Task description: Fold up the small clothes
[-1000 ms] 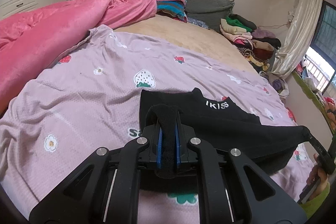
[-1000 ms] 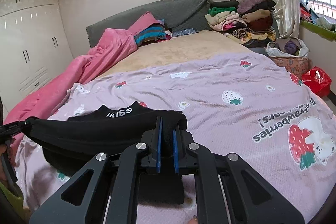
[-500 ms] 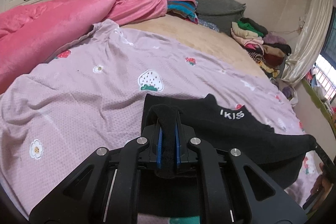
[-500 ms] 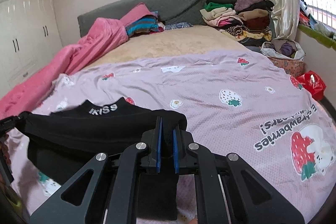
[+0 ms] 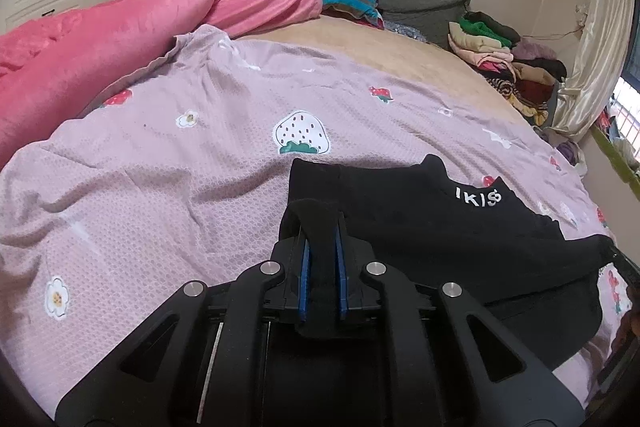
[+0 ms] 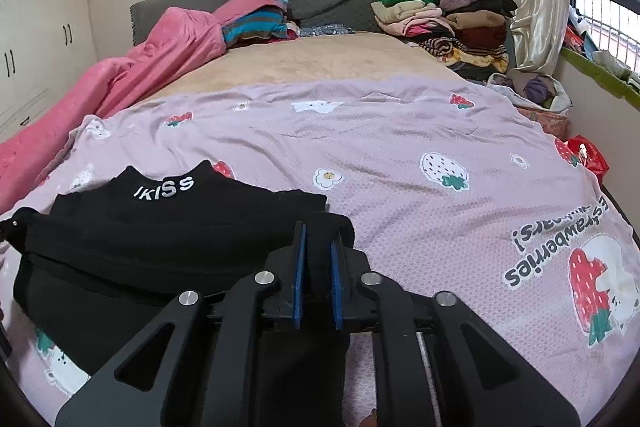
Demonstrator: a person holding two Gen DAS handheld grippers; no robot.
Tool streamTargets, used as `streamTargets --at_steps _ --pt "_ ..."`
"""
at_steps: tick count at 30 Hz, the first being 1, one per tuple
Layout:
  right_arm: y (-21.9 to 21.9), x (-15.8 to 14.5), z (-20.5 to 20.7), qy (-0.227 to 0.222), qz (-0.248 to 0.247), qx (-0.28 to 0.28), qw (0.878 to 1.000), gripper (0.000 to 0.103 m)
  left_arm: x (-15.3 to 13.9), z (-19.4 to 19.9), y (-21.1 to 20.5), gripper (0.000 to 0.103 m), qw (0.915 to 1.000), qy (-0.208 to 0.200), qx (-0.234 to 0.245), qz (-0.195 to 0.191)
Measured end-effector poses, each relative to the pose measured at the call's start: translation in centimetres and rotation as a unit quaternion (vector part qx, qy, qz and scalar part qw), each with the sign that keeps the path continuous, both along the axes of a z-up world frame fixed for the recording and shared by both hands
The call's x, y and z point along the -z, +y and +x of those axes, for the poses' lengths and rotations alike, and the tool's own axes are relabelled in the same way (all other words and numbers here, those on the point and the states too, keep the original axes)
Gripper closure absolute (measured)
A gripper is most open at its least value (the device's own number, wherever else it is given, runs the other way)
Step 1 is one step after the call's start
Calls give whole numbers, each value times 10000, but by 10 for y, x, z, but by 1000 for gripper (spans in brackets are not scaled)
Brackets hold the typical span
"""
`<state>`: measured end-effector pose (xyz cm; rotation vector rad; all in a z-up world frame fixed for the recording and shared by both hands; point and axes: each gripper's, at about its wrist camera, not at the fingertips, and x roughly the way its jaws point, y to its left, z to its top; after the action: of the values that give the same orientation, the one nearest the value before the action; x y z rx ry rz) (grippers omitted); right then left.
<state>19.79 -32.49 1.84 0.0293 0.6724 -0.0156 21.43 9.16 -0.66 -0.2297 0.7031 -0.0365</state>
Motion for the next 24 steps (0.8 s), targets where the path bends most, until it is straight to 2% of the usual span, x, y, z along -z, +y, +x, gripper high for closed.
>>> streamTargets --at_steps 2,3,4,5,10,13,15,17,21,24 --pt "1 0 -4 -48 0 16 10000 74 -3 -3 -2 93 10000 -46 52 49" --pt "1 -1 -6 -64 31 24 10000 70 -4 -5 -3 80 9999 -75 50 63" --pt "1 -3 -9 -95 73 20 9999 62 -7 -8 -2 74 9999 -129 30 94" --pt "2 -4 -12 -137 97 6 9999 59 -10 -11 -1 70 9998 -175 13 84" --pt "12 -14 -35 -322 158 -301 9989 57 -22 -27 0 63 9993 -377 79 -12" --pt "23 -17 -44 -315 109 -527 9981 56 -27 -39 -9 52 9986 -459 264 16" --pt "31 -16 -50 -252 79 -712 9971 56 -29 -43 -19 44 9980 -499 363 166" --pt "39 -15 -54 -199 35 -808 9965 56 -27 -44 -31 43 9970 -483 490 346" --pt "52 -13 -61 -166 -60 -939 9954 56 -18 -45 -51 43 9954 -299 844 338" --pt "57 -7 -63 -37 -58 -1040 9946 57 -11 -46 -69 43 9927 -127 1075 531"
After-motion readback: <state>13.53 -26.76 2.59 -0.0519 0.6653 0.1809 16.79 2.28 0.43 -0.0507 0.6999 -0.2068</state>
